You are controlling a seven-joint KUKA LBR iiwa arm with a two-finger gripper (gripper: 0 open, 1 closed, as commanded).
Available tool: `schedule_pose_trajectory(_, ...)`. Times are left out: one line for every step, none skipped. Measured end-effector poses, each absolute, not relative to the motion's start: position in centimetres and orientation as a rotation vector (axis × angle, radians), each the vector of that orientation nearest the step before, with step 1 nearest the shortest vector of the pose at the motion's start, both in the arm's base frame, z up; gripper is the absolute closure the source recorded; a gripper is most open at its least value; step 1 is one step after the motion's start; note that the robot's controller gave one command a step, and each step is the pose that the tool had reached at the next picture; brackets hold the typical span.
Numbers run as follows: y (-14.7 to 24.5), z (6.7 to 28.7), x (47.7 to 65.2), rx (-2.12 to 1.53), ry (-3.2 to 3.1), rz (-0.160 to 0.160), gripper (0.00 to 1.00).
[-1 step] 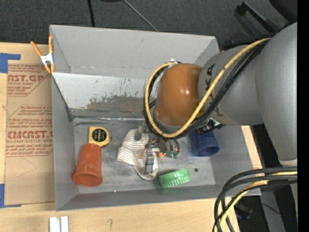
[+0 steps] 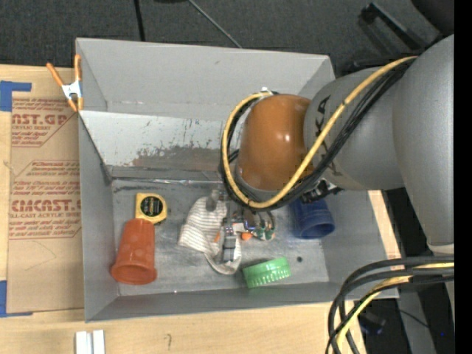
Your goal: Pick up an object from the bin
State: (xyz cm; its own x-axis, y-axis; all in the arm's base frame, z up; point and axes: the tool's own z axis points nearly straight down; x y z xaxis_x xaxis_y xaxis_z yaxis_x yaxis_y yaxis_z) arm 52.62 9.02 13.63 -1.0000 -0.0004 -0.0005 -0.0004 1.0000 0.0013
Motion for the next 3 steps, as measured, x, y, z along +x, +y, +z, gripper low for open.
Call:
schedule_pose_trajectory(7.6, 7.1, 54.9, 0.123, 3.137, 0.003, 1.0)
schedule_pose_trajectory(7.6, 7.1, 54.9, 0.123, 3.137, 0.003, 1.0)
schedule_pose_trajectory(6.5, 27.5, 54.0, 0.129, 3.14, 0.001, 1.0)
